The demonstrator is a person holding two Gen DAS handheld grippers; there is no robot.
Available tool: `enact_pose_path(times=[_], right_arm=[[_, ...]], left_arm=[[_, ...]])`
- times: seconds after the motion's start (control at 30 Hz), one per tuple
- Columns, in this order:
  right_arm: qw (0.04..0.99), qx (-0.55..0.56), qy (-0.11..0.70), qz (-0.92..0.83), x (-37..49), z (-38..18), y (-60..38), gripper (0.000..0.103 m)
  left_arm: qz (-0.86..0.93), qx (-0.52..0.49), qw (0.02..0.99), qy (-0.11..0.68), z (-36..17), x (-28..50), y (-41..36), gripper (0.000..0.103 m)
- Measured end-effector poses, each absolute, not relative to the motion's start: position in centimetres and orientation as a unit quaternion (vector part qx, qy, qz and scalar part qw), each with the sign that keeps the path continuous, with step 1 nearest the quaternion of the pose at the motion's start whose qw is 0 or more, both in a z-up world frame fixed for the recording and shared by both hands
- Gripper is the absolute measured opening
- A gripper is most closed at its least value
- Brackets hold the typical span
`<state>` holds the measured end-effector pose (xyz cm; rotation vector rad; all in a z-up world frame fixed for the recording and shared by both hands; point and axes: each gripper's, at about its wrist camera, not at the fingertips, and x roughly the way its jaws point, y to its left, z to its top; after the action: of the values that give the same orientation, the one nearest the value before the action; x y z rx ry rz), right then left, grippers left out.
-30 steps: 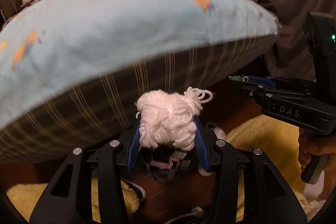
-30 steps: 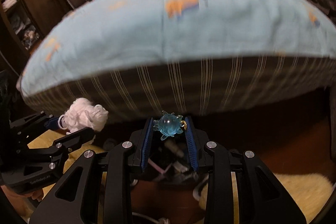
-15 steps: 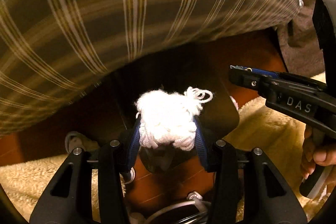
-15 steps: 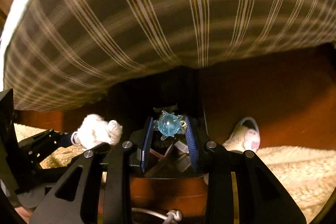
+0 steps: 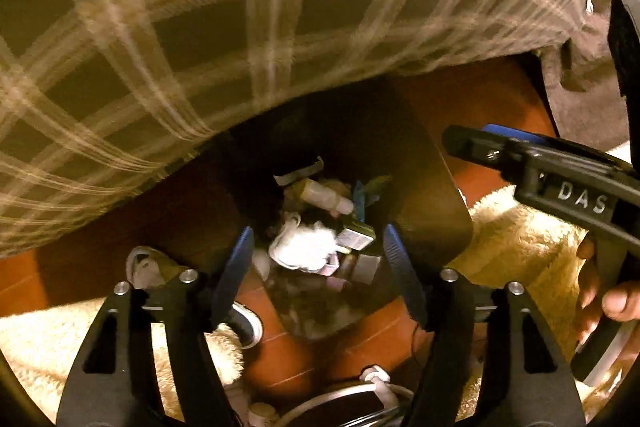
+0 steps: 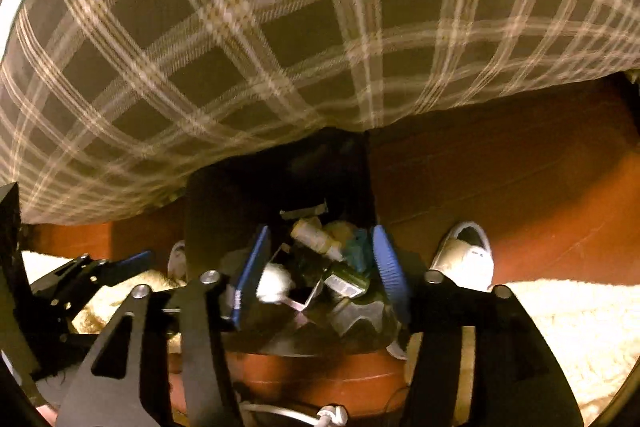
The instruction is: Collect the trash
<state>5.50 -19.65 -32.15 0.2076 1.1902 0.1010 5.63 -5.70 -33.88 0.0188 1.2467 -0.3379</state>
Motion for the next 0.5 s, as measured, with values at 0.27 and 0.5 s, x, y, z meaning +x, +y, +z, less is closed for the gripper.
enact_pose_path(times=[0.27,0.5], right_arm=[[0.878,0.066,0.474,0.021,3.9,-24.4,-21.0,0.1],[0.927,0.041,0.374,0.014,1.9,-13.6,-20.6,0.1]], left_arm=[[-0.132,0.013,0.846,0.517,-25.9,3.8,-4.1,0.091],[-0.117,0.003,0.901,0.419,-15.3,2.7,-3.2,0.095]])
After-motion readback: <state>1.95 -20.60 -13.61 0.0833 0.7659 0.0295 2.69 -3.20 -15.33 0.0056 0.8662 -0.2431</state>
